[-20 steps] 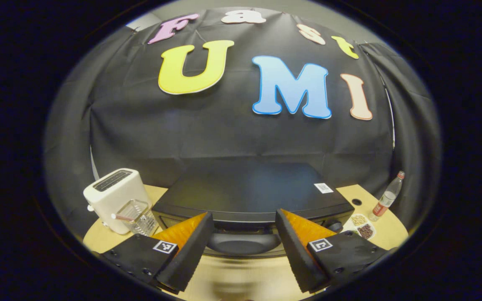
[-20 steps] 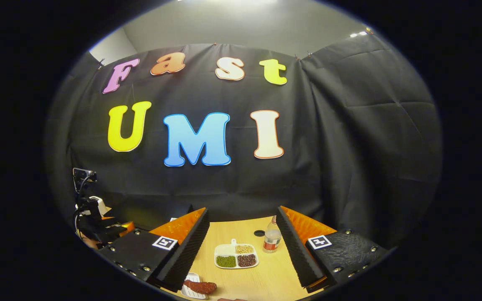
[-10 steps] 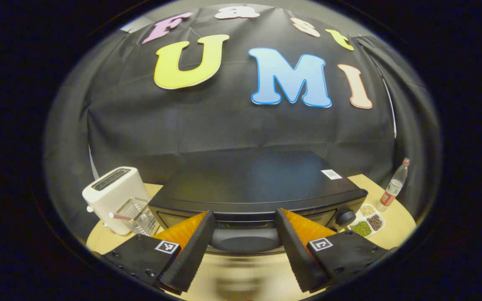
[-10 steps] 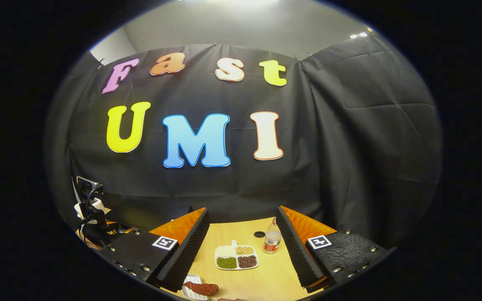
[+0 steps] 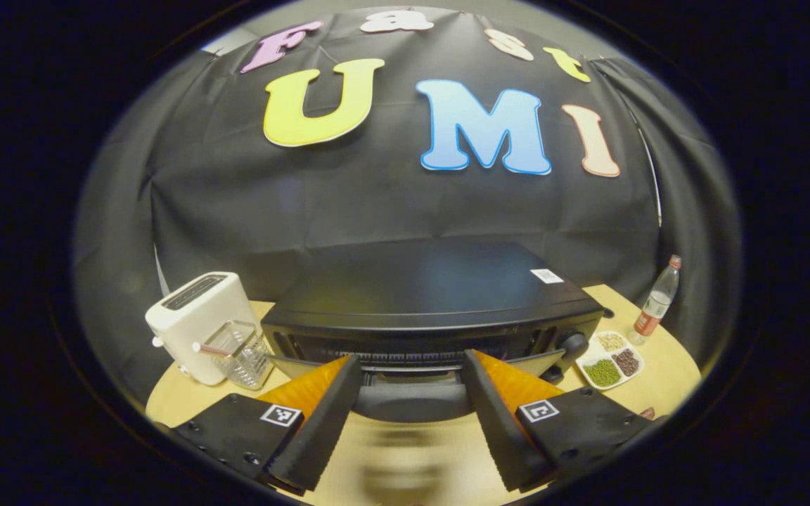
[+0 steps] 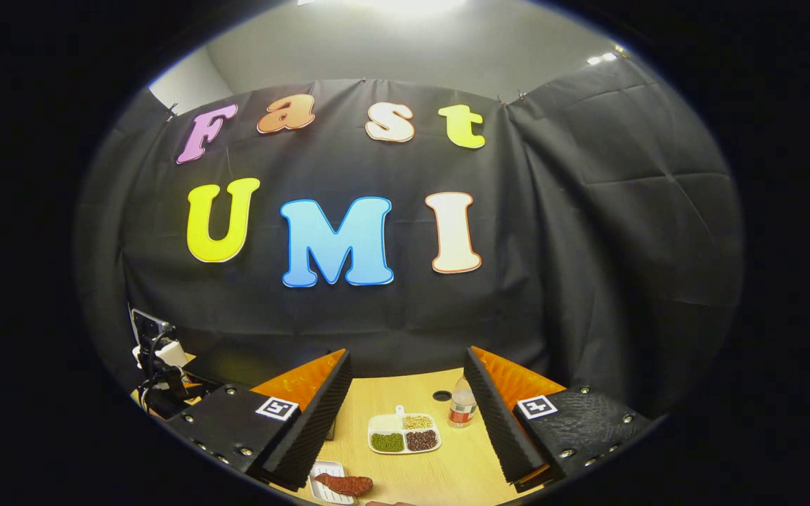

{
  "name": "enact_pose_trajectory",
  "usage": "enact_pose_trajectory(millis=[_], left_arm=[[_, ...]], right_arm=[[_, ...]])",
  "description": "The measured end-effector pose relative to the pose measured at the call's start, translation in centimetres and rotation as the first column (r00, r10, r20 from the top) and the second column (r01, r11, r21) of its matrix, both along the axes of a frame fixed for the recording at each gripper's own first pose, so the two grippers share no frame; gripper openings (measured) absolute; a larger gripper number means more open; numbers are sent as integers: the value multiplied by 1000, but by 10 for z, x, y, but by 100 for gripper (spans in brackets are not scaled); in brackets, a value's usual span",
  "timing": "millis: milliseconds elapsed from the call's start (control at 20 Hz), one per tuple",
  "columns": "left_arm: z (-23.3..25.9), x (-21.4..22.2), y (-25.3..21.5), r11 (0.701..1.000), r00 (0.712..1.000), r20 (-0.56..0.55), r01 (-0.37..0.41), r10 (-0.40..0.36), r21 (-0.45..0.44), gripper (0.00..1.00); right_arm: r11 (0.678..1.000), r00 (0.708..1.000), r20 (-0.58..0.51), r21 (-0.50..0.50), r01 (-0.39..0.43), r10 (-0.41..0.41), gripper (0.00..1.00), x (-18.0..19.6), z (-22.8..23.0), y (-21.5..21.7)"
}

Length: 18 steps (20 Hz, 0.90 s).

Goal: Open the electric oven with the left hand, put the food in, and close the electric oven.

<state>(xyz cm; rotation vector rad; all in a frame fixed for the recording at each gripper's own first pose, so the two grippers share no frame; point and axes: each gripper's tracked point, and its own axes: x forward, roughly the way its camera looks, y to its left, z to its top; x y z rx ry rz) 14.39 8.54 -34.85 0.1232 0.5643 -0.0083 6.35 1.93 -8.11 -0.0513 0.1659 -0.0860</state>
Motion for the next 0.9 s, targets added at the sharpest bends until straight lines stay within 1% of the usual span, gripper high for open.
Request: enact_pose_trajectory(millis=[50,100,150,250,300,350,400,550,600,650,750,800,850,900], left_arm=[[-2,-6,0,1000,1000,-4,2,-2,4,97],[-3,-11,0,1000,1000,-6,4,-4,7,100],[-5,-15,1,1000,1000,-6,7,-7,6,97],[-6,-22,1,1000,1000,-7,6,-6,-1,96],[-7,-25,1,1000,1000,-10,3,-3,-4,100],[-8,-29,1,1000,1000,-12,3,-3,-5,100],[-9,-31,1,1000,1000,-14,5,-5,-6,97],[-15,-43,2,1000,1000,-26,12,-13,-19,97],[-17,-47,3,1000,999,-34,13,-14,-19,100],[-20,-54,3,1000,999,-43,18,-19,-16,97],[-27,-65,4,1000,998,-59,22,-23,-20,97],[-31,-71,5,999,997,-70,23,-25,-24,100],[-35,-77,5,999,997,-75,26,-28,-22,97],[-38,-81,6,999,996,-79,34,-35,-14,92]], right_arm=[[1000,1000,-2,0,-6,6,98,0,0,1],[1000,1000,-1,-1,-9,9,98,-2,0,1],[1000,1000,4,-2,-11,11,98,-2,2,1],[1000,1000,9,-1,-12,12,98,-4,4,1],[1000,1000,8,1,-16,16,98,-5,3,1],[1000,1000,7,1,-21,21,98,-6,3,3],[1000,1000,5,-1,-25,25,98,-7,2,4],[1000,1000,-3,-3,-28,28,98,-12,1,5],[1000,1000,-2,-5,-29,29,97,-13,0,5],[1000,1000,-2,-6,-29,29,97,-15,0,6],[999,999,-7,-6,-36,36,97,-18,-1,10],[999,999,-5,-9,-38,38,98,-20,-1,10],[999,999,-2,-10,-39,39,97,-21,0,11],[999,999,-3,-12,-42,42,98,-23,-1,12]])
